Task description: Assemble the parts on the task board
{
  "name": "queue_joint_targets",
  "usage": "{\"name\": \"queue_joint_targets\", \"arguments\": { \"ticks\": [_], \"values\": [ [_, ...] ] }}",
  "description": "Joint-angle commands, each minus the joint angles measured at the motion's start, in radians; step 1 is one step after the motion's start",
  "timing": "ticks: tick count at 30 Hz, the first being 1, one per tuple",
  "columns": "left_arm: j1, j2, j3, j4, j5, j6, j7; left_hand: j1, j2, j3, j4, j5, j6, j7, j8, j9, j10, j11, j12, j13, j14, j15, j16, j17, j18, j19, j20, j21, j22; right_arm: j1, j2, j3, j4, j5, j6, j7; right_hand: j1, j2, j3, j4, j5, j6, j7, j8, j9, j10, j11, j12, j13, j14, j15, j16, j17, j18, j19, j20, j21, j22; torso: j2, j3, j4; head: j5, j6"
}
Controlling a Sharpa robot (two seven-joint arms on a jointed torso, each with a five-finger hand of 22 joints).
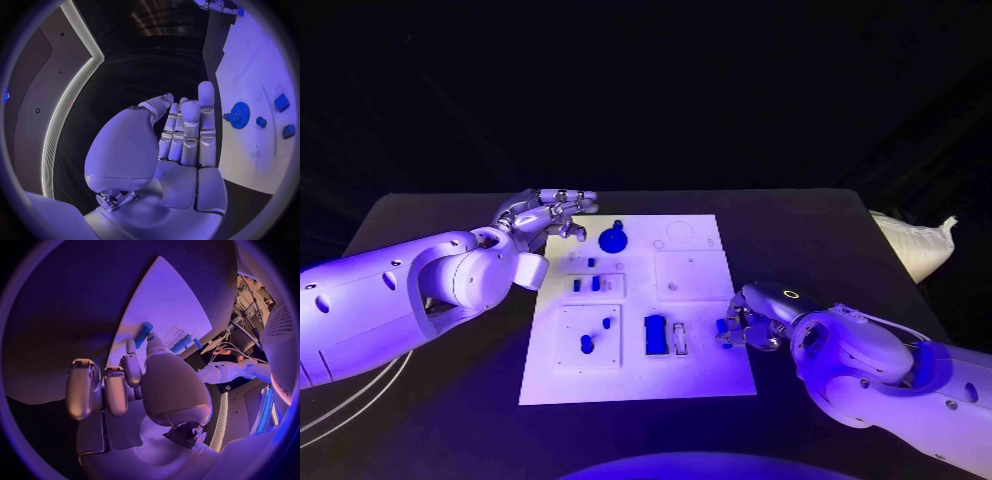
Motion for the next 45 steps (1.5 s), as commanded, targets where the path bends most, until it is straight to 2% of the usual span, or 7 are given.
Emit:
{"name": "queue_joint_targets", "arguments": {
  "ticks": [1, 9, 14, 23, 29, 37, 45],
  "values": [
    [0.000, -0.001, 0.001, 0.004, -0.003, 0.020, 0.002, -0.002, 0.008, -0.008, 0.001, -0.001, -0.008, 0.001, 0.006, -0.001, -0.007, -0.001, 0.003, -0.001, -0.007, 0.000, -0.002, -0.001, 0.011, 0.003, 0.006, -0.005, -0.001, -0.010, 0.010, -0.008, -0.012, -0.124, 0.122, -0.012, 0.039, 0.004, 0.019, -0.018, -0.034, 0.005, -0.001, -0.007, 0.001, 0.026, -0.033, -0.004, -0.023, 0.073, -0.010, 0.001, 0.102, -0.002, 0.001, -0.005, 0.001, 0.004, 0.000, 0.0005, -0.0012, 0.005, -0.002],
    [0.000, -0.001, 0.001, 0.005, -0.003, 0.022, 0.001, -0.002, 0.008, -0.008, 0.001, -0.001, -0.008, 0.001, 0.006, -0.001, -0.007, -0.001, 0.003, -0.001, -0.007, 0.000, -0.002, -0.001, 0.011, 0.003, 0.006, -0.005, -0.001, -0.015, 0.037, -0.014, -0.025, -0.181, 0.177, -0.012, 0.142, 0.000, 0.094, -0.086, -0.063, 0.010, -0.001, -0.018, -0.002, 0.019, -0.035, -0.012, -0.024, 0.074, -0.011, 0.004, 0.109, -0.003, 0.002, -0.008, 0.004, 0.010, 0.000, 0.0007, -0.0010, 0.006, -0.006],
    [0.000, -0.002, 0.001, 0.005, -0.003, 0.023, 0.000, -0.002, 0.010, -0.009, 0.000, -0.001, -0.008, 0.001, 0.007, -0.001, -0.008, -0.001, 0.005, -0.001, -0.008, 0.000, -0.002, -0.002, 0.011, 0.003, 0.006, -0.007, -0.002, -0.015, 0.043, -0.015, -0.028, -0.184, 0.183, -0.014, 0.167, 0.011, 0.140, -0.105, -0.025, 0.016, 0.000, -0.026, -0.006, 0.016, -0.036, -0.018, -0.026, 0.074, -0.012, 0.004, 0.111, -0.004, 0.002, -0.008, 0.005, 0.013, 0.000, 0.0004, -0.0014, 0.006, -0.007],
    [0.000, -0.002, 0.001, 0.006, -0.004, 0.023, -0.001, -0.001, 0.010, -0.009, 0.000, -0.001, -0.008, 0.001, 0.007, -0.001, -0.008, -0.001, 0.006, -0.001, -0.008, 0.000, -0.002, -0.002, 0.011, 0.003, 0.006, -0.007, -0.002, -0.016, 0.039, -0.016, -0.021, -0.052, 0.068, -0.018, 0.163, 0.045, 0.296, -0.126, 0.027, 0.018, 0.002, -0.041, -0.006, 0.016, -0.036, -0.030, -0.031, 0.074, -0.011, 0.003, 0.112, -0.004, 0.003, -0.009, 0.006, 0.016, 0.000, 0.0010, -0.0025, 0.011, -0.007],
    [0.000, -0.002, 0.001, 0.006, -0.006, 0.022, -0.002, -0.001, 0.010, -0.009, 0.000, 0.000, -0.008, 0.001, 0.007, -0.001, -0.008, -0.001, 0.006, -0.001, -0.009, 0.000, -0.002, -0.003, 0.011, 0.003, 0.006, -0.007, -0.002, -0.016, 0.029, -0.015, 0.001, 0.081, -0.051, -0.018, 0.031, -0.038, 0.558, -0.139, 0.031, 0.033, 0.000, -0.049, 0.012, 0.026, -0.038, -0.034, -0.029, 0.075, -0.010, 0.000, 0.113, -0.004, 0.003, -0.007, 0.005, 0.016, 0.000, 0.0004, -0.0019, 0.011, -0.007],
    [0.000, -0.003, 0.001, 0.007, -0.006, 0.023, -0.003, -0.001, 0.010, -0.009, 0.000, 0.000, -0.008, 0.001, 0.007, -0.001, -0.008, -0.001, 0.006, -0.001, -0.009, 0.000, -0.002, -0.003, 0.011, 0.003, 0.006, -0.007, -0.002, -0.014, 0.025, -0.012, 0.035, 0.249, -0.176, -0.019, -0.050, -0.076, 0.621, -0.132, 0.029, 0.040, -0.004, -0.046, 0.028, 0.032, -0.038, -0.028, -0.023, 0.076, -0.012, 0.002, 0.117, -0.004, 0.004, -0.009, 0.006, 0.018, 0.001, 0.0007, -0.0011, 0.014, -0.009],
    [0.000, -0.003, 0.001, 0.010, -0.006, 0.023, -0.003, -0.001, 0.010, -0.009, 0.000, 0.000, -0.008, 0.001, 0.007, -0.001, -0.008, -0.001, 0.006, -0.001, -0.009, 0.000, -0.002, -0.003, 0.011, 0.003, 0.006, -0.007, -0.002, -0.012, 0.040, -0.011, 0.048, 0.338, -0.209, -0.020, -0.103, -0.098, 0.616, -0.116, 0.051, 0.048, -0.009, -0.043, 0.036, 0.038, -0.041, -0.021, -0.018, 0.077, -0.015, 0.003, 0.120, -0.004, 0.006, -0.011, 0.008, 0.022, 0.001, 0.0006, -0.0016, 0.018, -0.011]
  ]
}}
